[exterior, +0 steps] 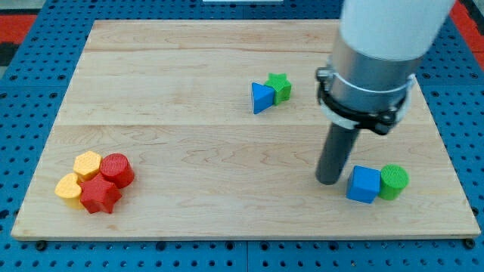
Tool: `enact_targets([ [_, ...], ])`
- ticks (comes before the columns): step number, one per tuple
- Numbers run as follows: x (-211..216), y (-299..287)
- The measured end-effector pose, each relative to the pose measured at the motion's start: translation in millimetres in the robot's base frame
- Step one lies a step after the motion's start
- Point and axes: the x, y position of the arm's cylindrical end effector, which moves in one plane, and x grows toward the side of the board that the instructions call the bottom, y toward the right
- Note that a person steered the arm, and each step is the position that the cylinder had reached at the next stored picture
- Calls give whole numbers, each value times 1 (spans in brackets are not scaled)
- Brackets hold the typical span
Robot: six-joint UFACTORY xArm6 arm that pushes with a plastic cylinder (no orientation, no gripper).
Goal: Push the green star close to the green circle
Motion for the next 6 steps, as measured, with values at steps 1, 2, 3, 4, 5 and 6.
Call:
enact_targets([
  [1, -22, -64],
  [2, -65, -116],
  [3, -119, -136],
  [4, -170, -138],
  [5, -187, -116],
  [6, -187, -80],
])
